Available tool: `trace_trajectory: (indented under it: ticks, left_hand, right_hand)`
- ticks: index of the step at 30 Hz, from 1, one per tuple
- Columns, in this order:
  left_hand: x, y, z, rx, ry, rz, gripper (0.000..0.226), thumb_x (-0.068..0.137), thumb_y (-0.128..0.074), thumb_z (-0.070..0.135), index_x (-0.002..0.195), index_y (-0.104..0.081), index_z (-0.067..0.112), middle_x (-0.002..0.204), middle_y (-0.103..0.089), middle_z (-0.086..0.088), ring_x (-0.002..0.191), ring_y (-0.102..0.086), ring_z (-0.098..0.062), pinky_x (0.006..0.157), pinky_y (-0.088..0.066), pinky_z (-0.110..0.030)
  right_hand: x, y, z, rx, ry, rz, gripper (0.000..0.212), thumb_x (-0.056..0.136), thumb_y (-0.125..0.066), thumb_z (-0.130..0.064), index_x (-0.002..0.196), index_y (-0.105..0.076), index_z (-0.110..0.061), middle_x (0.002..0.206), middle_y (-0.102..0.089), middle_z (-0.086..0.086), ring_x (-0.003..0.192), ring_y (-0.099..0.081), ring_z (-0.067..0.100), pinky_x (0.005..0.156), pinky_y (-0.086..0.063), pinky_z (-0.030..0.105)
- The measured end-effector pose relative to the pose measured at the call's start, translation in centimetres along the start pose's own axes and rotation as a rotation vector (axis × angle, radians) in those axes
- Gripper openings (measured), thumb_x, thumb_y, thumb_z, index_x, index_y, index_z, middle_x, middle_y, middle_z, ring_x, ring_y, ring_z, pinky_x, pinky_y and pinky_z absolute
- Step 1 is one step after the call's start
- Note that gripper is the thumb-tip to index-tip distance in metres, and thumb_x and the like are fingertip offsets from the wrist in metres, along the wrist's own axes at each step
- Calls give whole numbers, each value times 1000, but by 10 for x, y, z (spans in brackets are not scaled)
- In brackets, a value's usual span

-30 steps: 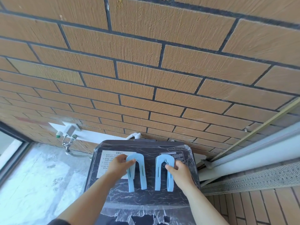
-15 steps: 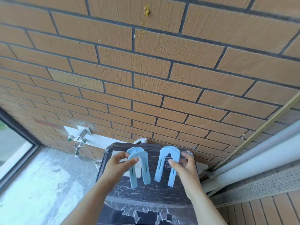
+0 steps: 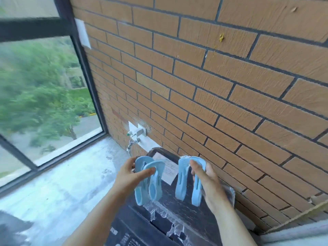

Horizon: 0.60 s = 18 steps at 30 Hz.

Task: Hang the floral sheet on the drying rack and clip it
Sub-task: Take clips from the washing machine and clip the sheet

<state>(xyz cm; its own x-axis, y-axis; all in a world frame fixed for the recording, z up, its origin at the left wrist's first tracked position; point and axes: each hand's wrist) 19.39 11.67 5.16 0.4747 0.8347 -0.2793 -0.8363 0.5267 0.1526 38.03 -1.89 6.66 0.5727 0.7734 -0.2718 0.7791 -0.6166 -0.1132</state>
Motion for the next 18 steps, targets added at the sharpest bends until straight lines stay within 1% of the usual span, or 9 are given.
trace_trajectory:
  ticks: [1,3,4,6,10,12,15,17,18]
  left_hand:
    - [-10,8,-3,-7,0,31,80,43,-75,58,116,-57,29,107,-67,1,92,-67,-16,78,-57,-38]
    - [-31,27,-5,-30,-2,86,78,47,-75,61,115,-57,29,107,-67,2,94,-66,-16,75,-55,-34]
    - [-40,38,-6,-46,-7,123,76,49,-74,61,115,-57,29,107,-66,3,95,-65,-16,73,-53,-32]
    - [-59,61,-7,-75,-19,220,71,52,-73,61,114,-57,29,106,-66,3,95,-63,-15,70,-50,-29]
    - [-99,110,-9,-102,-59,409,76,46,-67,70,110,-59,29,102,-66,5,92,-63,-15,70,-48,-29]
    - [-125,142,-10,-123,-69,500,73,46,-68,68,106,-59,28,98,-66,5,89,-63,-13,67,-46,-26]
    - [-167,200,-17,-151,-89,623,67,47,-72,65,101,-62,27,94,-68,3,84,-63,-14,68,-44,-26]
    - [-201,243,-23,-145,-109,704,68,45,-72,67,100,-63,28,92,-69,5,84,-64,-14,71,-46,-27]
    - [-220,265,-26,-144,-123,747,69,45,-71,67,102,-62,29,93,-69,6,85,-64,-13,73,-47,-28]
  right_hand:
    - [-1,-7,0,-21,14,-33,67,64,-73,-61,114,-56,-20,84,-63,-9,79,-61,5,73,-43,24]
    - [-4,-24,0,-93,38,-80,83,47,-73,-76,110,-59,-23,72,-62,-17,69,-58,1,75,-42,27]
    - [-6,-35,0,-120,49,-110,88,41,-71,-80,108,-59,-25,70,-60,-18,66,-55,1,74,-41,29]
    - [-13,-61,-2,-160,70,-181,95,37,-68,-86,109,-59,-25,73,-58,-15,65,-51,2,74,-40,30]
    - [-29,-127,-13,-257,169,-332,104,36,-59,-93,115,-53,-25,81,-55,-9,69,-50,4,73,-40,29]
    - [-41,-169,-18,-296,206,-407,106,36,-53,-95,116,-51,-26,81,-56,-7,70,-52,7,71,-40,27]
    - [-67,-238,-23,-347,282,-540,103,37,-47,-98,111,-51,-26,78,-56,-1,68,-53,10,71,-46,29]
    - [-93,-289,-25,-333,318,-643,91,44,-53,-94,105,-54,-27,78,-56,1,66,-52,8,69,-46,25]
    - [-108,-315,-26,-320,336,-698,82,50,-57,-87,104,-55,-26,79,-56,2,65,-52,7,66,-45,18]
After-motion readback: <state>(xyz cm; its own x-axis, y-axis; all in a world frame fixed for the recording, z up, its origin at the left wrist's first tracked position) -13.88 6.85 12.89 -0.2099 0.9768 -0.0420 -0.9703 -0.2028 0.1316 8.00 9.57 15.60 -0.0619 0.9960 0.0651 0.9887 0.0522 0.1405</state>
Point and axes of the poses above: each hand's wrist, its own x-axis towards the middle knuckle, its own y-axis out of the back of the hand, z = x × y
